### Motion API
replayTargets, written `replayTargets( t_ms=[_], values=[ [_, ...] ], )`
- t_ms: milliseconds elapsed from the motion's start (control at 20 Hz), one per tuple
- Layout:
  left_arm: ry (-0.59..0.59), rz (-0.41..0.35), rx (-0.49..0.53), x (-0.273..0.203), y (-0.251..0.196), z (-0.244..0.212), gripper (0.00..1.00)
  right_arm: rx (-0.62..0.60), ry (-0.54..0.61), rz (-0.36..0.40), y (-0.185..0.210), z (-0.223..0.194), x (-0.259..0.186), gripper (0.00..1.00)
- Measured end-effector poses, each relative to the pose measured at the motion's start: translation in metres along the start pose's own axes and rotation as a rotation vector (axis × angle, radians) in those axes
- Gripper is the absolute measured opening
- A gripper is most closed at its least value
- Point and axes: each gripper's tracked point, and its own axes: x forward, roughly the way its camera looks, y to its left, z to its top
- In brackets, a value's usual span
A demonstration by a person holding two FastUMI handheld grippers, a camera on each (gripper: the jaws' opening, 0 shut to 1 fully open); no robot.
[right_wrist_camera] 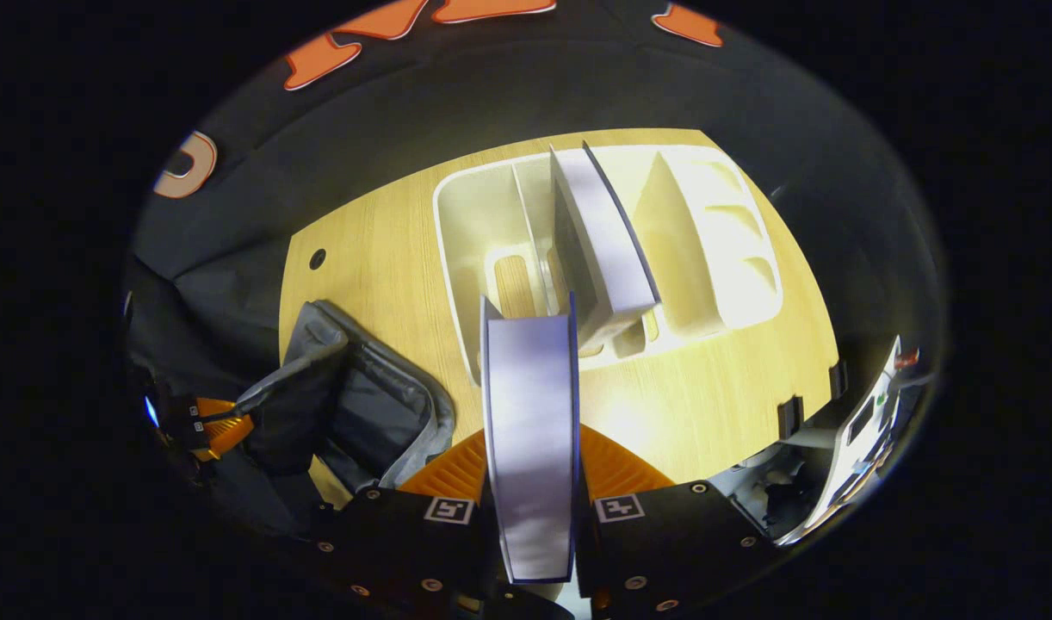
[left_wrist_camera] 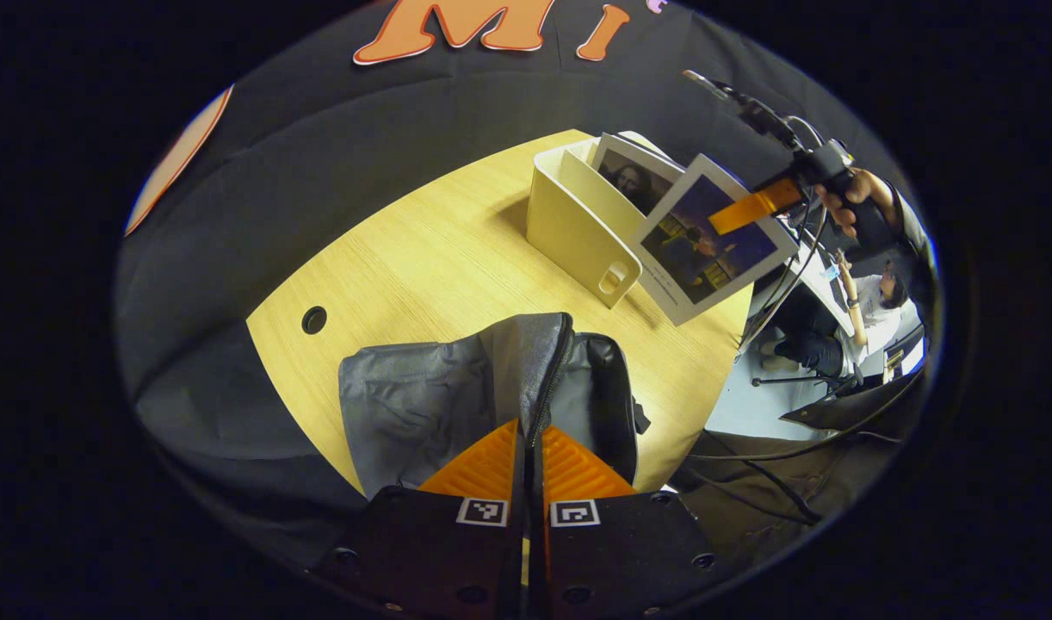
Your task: Open the schoolbag, grab two books from the bookshelf and put them into the schoolbag.
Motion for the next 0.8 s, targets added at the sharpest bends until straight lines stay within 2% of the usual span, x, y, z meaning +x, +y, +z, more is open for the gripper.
replayTargets(
  t_ms=[300,550,800],
  values=[
    [-0.013,0.014,0.038,-0.006,0.000,0.002,0.04,0.124,-0.061,0.069,-0.010,-0.045,-0.022,0.36],
    [-0.026,0.018,0.066,-0.015,-0.002,0.002,0.04,0.284,-0.085,0.215,-0.010,-0.089,-0.026,0.35],
    [-0.042,0.033,0.080,-0.024,0.000,0.007,0.04,0.393,-0.155,0.314,-0.003,-0.097,-0.043,0.35]
  ],
)
